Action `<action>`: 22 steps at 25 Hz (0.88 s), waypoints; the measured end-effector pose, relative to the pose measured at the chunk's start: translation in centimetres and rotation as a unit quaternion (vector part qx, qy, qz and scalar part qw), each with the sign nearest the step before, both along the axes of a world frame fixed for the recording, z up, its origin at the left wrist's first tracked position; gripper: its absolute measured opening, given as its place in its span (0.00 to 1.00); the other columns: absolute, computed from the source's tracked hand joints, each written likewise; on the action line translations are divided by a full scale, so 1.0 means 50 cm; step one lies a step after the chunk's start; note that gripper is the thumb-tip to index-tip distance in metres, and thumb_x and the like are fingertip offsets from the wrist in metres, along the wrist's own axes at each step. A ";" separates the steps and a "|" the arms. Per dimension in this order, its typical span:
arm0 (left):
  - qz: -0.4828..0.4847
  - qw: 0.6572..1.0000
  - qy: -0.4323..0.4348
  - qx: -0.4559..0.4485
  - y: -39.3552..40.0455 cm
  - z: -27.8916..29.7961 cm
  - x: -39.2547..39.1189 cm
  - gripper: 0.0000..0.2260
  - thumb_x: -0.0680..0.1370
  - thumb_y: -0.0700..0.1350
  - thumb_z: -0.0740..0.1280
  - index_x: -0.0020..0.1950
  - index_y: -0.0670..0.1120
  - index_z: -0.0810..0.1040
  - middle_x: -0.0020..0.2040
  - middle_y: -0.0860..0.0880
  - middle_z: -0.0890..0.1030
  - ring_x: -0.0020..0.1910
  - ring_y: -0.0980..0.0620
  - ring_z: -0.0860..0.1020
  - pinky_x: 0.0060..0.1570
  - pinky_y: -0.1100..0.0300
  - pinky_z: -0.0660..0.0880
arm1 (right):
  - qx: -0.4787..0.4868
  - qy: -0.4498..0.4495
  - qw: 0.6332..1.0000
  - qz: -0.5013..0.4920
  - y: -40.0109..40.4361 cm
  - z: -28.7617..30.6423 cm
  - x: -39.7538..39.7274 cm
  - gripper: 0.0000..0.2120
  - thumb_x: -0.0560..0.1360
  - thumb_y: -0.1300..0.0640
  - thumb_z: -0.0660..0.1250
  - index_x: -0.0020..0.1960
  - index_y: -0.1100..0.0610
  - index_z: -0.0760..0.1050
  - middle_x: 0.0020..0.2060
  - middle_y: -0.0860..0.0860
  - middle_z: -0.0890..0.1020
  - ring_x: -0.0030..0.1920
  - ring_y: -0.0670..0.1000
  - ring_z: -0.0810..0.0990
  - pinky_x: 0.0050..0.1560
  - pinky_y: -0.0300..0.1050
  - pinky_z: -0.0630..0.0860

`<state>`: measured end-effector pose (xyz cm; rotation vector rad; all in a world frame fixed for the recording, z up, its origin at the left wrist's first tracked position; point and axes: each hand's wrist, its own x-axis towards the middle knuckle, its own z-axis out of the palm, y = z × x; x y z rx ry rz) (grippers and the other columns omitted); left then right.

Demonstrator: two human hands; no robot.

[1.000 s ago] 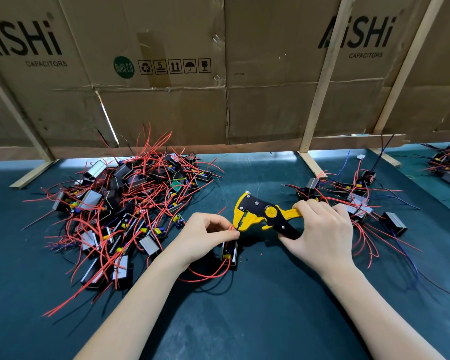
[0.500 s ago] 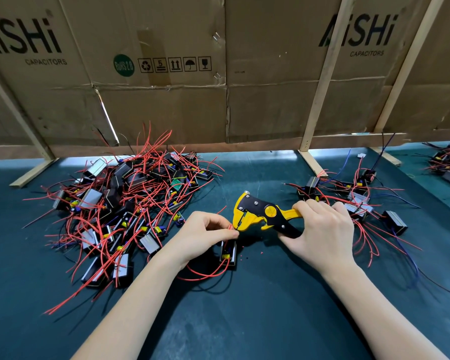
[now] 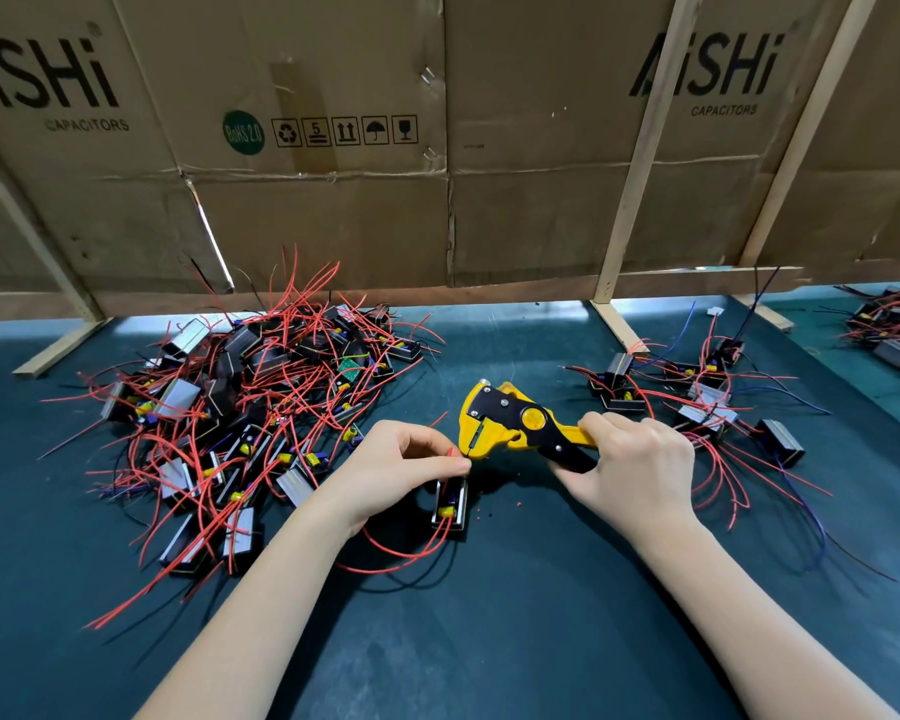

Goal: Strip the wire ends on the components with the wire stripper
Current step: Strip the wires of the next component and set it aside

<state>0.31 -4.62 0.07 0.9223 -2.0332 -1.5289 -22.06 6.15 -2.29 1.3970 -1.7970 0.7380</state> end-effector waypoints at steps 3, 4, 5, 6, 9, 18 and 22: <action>-0.001 1.000 -0.005 -0.003 0.000 0.000 0.001 0.04 0.73 0.41 0.75 0.41 0.41 0.84 0.34 0.53 0.82 0.35 0.59 0.77 0.41 0.71 0.72 | 0.012 -0.014 1.000 -0.017 -0.003 -0.005 0.000 0.22 0.58 0.43 0.79 0.30 0.57 0.72 0.24 0.51 0.73 0.23 0.57 0.71 0.29 0.42 0.62; -0.005 1.000 -0.008 -0.006 0.000 0.002 0.002 0.04 0.73 0.41 0.75 0.40 0.42 0.84 0.34 0.53 0.82 0.35 0.59 0.77 0.40 0.71 0.72 | 0.012 -0.018 0.999 -0.023 -0.002 -0.006 -0.004 0.21 0.57 0.42 0.79 0.33 0.57 0.74 0.27 0.51 0.75 0.27 0.58 0.73 0.32 0.45 0.65; -0.012 1.000 -0.011 -0.009 0.001 0.003 0.002 0.03 0.73 0.41 0.75 0.40 0.43 0.84 0.35 0.52 0.82 0.35 0.60 0.77 0.40 0.72 0.72 | 0.012 -0.023 0.999 -0.028 -0.002 -0.004 -0.009 0.21 0.58 0.42 0.78 0.37 0.57 0.76 0.30 0.51 0.76 0.32 0.58 0.76 0.36 0.48 0.67; -0.020 1.000 -0.013 -0.009 0.002 0.006 0.004 0.03 0.72 0.40 0.76 0.40 0.43 0.84 0.36 0.52 0.83 0.35 0.60 0.77 0.40 0.72 0.72 | 0.010 -0.029 0.999 -0.033 -0.001 -0.002 -0.012 0.21 0.60 0.42 0.75 0.41 0.58 0.76 0.34 0.51 0.77 0.36 0.59 0.76 0.40 0.50 0.67; -0.041 0.999 -0.013 -0.008 -0.001 0.010 0.009 0.03 0.71 0.38 0.76 0.41 0.44 0.85 0.37 0.52 0.85 0.37 0.61 0.80 0.42 0.72 0.73 | -0.005 -0.050 0.998 -0.037 0.003 0.003 -0.017 0.21 0.64 0.41 0.71 0.45 0.58 0.77 0.37 0.51 0.77 0.40 0.59 0.76 0.44 0.52 0.67; -0.031 0.999 0.001 -0.004 0.001 0.006 0.005 0.03 0.73 0.39 0.74 0.45 0.40 0.86 0.40 0.47 0.86 0.39 0.58 0.81 0.44 0.70 0.74 | 0.007 -0.032 0.999 0.011 0.001 0.012 0.005 0.21 0.64 0.40 0.68 0.44 0.58 0.76 0.36 0.51 0.76 0.39 0.59 0.74 0.44 0.52 0.66; -0.034 0.999 0.001 -0.001 0.002 0.008 0.006 0.04 0.74 0.40 0.74 0.45 0.41 0.86 0.43 0.45 0.86 0.41 0.57 0.81 0.46 0.68 0.76 | 0.014 -0.013 1.000 0.015 0.000 0.014 0.009 0.21 0.65 0.40 0.64 0.43 0.59 0.76 0.37 0.52 0.77 0.38 0.59 0.75 0.44 0.52 0.67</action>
